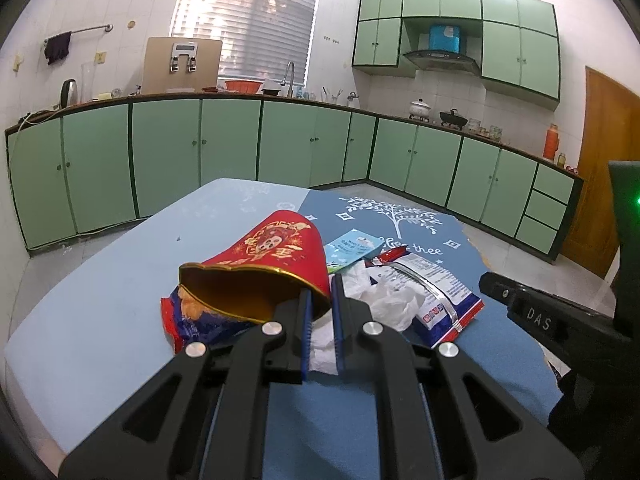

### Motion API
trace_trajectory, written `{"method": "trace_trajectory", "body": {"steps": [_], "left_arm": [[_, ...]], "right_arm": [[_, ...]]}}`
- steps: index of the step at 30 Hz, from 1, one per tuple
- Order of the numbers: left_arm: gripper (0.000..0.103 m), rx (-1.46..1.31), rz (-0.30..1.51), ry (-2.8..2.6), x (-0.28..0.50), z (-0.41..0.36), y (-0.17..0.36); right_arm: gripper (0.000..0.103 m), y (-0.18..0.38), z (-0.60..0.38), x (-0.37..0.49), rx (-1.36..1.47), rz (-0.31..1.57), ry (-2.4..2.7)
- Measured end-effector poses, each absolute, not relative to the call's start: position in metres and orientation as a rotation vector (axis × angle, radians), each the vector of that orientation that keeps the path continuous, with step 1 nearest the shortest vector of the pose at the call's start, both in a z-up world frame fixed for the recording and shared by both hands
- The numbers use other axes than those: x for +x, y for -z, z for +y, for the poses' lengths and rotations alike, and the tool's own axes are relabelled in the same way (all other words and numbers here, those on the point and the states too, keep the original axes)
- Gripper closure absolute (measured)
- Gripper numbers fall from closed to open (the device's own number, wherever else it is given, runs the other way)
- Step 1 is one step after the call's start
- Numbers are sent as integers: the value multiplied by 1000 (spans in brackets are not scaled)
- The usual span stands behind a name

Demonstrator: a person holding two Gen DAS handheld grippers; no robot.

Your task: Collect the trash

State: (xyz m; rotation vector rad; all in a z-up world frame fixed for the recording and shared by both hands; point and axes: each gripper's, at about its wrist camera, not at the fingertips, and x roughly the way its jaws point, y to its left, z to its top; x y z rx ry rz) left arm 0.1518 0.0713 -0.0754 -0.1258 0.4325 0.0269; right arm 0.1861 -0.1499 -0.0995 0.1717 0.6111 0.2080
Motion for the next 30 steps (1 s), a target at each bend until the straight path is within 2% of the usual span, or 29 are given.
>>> {"method": "trace_trajectory", "body": {"steps": [2,4,6,11,12,13,14,16,18,26,30], "left_arm": [[95,-124,430,-25,151,70,75],[95,-118,423,-25,148,71,76],[95,-114,421,-23,148,71,76],[95,-111,425,-18,148,73,80],[95,-112,427,-19,148,73,80],[95,-115,429,-19,149,74,80],[95,-115,430,-20,149,74,80],[95,-117,434,-19,150,74,81],[95,-116,436,-18,150,72,80],[95,-109,426,-16,149,68,75],[95,-105,419,-10,146,67,75]], "right_arm": [[99,103,-157,191,186,637,-179],[67,109,-162,197,191,676,-173],[51,115,-164,202,213,702,-165],[47,125,-158,217,207,745,-158],[47,127,-156,221,201,760,-155],[56,129,-155,223,202,770,-163],[67,130,-154,224,207,773,-175],[96,131,-152,225,203,778,-196],[103,129,-151,221,199,757,-207],[103,101,-157,196,163,618,-192],[103,96,-165,195,154,620,-189]]}}
